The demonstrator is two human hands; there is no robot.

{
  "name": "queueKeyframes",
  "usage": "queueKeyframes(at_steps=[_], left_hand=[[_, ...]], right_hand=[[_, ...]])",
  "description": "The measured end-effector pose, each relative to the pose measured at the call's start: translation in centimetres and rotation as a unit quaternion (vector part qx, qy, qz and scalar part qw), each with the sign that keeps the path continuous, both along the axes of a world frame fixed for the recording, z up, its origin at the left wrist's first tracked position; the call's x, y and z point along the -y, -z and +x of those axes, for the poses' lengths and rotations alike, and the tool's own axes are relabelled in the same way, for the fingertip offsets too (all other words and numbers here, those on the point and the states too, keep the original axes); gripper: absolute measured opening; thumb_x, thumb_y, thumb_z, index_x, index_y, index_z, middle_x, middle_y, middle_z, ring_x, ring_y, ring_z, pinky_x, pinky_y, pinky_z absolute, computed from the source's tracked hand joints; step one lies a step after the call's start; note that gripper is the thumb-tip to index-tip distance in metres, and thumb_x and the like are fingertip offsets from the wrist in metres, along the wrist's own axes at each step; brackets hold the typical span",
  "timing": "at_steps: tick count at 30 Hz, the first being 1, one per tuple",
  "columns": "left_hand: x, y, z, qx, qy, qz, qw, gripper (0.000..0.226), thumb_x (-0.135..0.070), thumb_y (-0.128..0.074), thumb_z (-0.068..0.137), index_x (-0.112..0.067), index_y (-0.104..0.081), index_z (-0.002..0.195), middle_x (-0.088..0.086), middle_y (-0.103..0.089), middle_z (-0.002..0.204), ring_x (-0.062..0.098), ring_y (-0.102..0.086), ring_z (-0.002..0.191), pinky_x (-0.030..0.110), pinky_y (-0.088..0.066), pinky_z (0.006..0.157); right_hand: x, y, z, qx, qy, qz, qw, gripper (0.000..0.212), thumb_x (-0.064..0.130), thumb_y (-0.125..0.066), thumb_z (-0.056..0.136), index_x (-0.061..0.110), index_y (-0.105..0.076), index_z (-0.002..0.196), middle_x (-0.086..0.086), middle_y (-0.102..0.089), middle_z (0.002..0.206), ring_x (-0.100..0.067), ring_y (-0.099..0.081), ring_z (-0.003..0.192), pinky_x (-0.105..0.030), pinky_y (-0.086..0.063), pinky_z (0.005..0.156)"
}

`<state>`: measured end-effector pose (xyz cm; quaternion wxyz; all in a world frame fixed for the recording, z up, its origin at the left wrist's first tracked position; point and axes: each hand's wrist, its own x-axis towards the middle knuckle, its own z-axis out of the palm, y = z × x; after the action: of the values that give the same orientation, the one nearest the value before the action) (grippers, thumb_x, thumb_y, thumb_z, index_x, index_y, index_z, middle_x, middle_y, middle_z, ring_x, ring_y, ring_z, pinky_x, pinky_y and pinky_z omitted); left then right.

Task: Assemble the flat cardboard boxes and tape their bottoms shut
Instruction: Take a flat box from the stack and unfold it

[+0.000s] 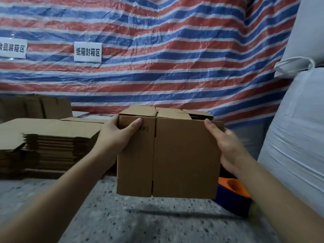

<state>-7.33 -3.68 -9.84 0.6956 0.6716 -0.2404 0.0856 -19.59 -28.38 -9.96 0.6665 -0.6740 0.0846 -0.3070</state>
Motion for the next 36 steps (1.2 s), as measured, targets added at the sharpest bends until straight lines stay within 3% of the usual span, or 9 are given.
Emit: queueKeyframes(at_steps=[7,12,15,19,23,28,30,33,36], left_hand=[[0.1,4.3,0.0,-0.022,-0.008,0.015,1.000,0.035,-0.050,-0.073,0.075,-0.029,-0.062,0.101,-0.003,-0.069,0.095,0.009,-0.068,0.085,0.019,-0.051,0.062],[0.8,4.7,-0.5,-0.016,-0.043,-0.012,0.999,0.033,-0.048,-0.073,0.079,-0.037,-0.051,0.101,-0.008,-0.061,0.099,0.007,-0.062,0.089,0.021,-0.047,0.063],[1.1,4.9,-0.9,-0.028,-0.048,-0.025,0.998,0.039,-0.047,-0.071,0.082,-0.039,-0.045,0.110,-0.014,-0.056,0.101,0.004,-0.058,0.091,0.020,-0.045,0.062],[1.9,4.9,-1.6,-0.068,-0.031,-0.073,0.994,0.052,-0.054,-0.070,0.080,-0.037,-0.036,0.116,-0.011,-0.054,0.102,0.005,-0.055,0.091,0.023,-0.041,0.062],[2.6,4.6,-1.9,-0.079,-0.040,-0.085,0.992,0.056,-0.057,-0.067,0.082,-0.035,-0.031,0.119,-0.008,-0.053,0.103,0.008,-0.054,0.093,0.025,-0.038,0.063],[3.1,2.6,-1.3,-0.106,0.044,-0.029,0.993,0.005,-0.039,-0.050,0.097,-0.036,-0.046,0.097,-0.002,-0.056,0.097,0.020,-0.056,0.100,0.031,-0.047,0.078],[2.8,2.3,-1.2,-0.117,0.091,-0.012,0.989,0.014,-0.030,-0.043,0.101,-0.027,-0.054,0.093,0.006,-0.059,0.089,0.028,-0.062,0.103,0.021,-0.051,0.074],[2.0,2.8,-1.8,-0.145,0.189,-0.026,0.971,0.032,-0.038,-0.040,0.097,-0.030,-0.070,0.095,0.005,-0.073,0.080,0.018,-0.071,0.070,0.031,-0.056,0.056],[1.6,3.9,-1.4,-0.173,0.232,-0.046,0.956,0.041,-0.039,-0.041,0.095,-0.028,-0.077,0.079,0.002,-0.071,0.072,0.014,-0.068,0.060,0.030,-0.053,0.057]], right_hand=[[-0.3,4.5,-0.6,-0.025,-0.006,0.016,1.000,0.050,0.052,-0.071,0.081,0.011,-0.070,0.109,-0.008,-0.078,0.100,-0.022,-0.076,0.089,-0.040,-0.055,0.078],[1.1,4.8,-0.9,0.001,-0.089,0.005,0.996,0.060,0.075,-0.050,0.085,0.029,-0.075,0.115,-0.007,-0.071,0.125,-0.023,-0.067,0.118,-0.043,-0.052,0.096],[1.9,4.0,-1.1,0.014,-0.156,0.096,0.983,0.071,0.077,-0.056,0.080,0.022,-0.074,0.120,-0.018,-0.057,0.136,-0.033,-0.053,0.126,-0.041,-0.040,0.105],[1.7,3.4,-0.7,-0.006,-0.197,0.101,0.975,0.058,0.063,-0.048,0.092,0.019,-0.076,0.116,-0.013,-0.072,0.119,-0.027,-0.069,0.111,-0.039,-0.057,0.088],[0.8,3.6,-0.7,-0.026,-0.189,0.053,0.980,0.043,0.054,-0.054,0.086,0.015,-0.073,0.084,-0.007,-0.068,0.088,-0.020,-0.068,0.086,-0.036,-0.059,0.077],[-0.4,3.8,-1.1,0.000,-0.126,0.044,0.991,0.051,0.050,-0.039,0.098,0.025,-0.076,0.074,-0.003,-0.070,0.078,-0.013,-0.069,0.072,-0.034,-0.057,0.066],[-0.9,4.0,-0.9,0.014,-0.105,0.043,0.993,0.058,0.049,-0.032,0.102,0.027,-0.078,0.075,-0.004,-0.073,0.076,-0.012,-0.071,0.068,-0.030,-0.057,0.056],[-2.0,4.4,-0.5,0.026,-0.065,0.026,0.997,0.059,0.046,-0.028,0.105,0.012,-0.073,0.089,-0.011,-0.071,0.078,-0.017,-0.070,0.067,-0.028,-0.057,0.054],[-2.4,5.1,-0.4,0.015,-0.029,0.039,0.999,0.061,0.050,-0.027,0.105,0.010,-0.071,0.091,-0.011,-0.072,0.079,-0.018,-0.071,0.070,-0.027,-0.058,0.055]])
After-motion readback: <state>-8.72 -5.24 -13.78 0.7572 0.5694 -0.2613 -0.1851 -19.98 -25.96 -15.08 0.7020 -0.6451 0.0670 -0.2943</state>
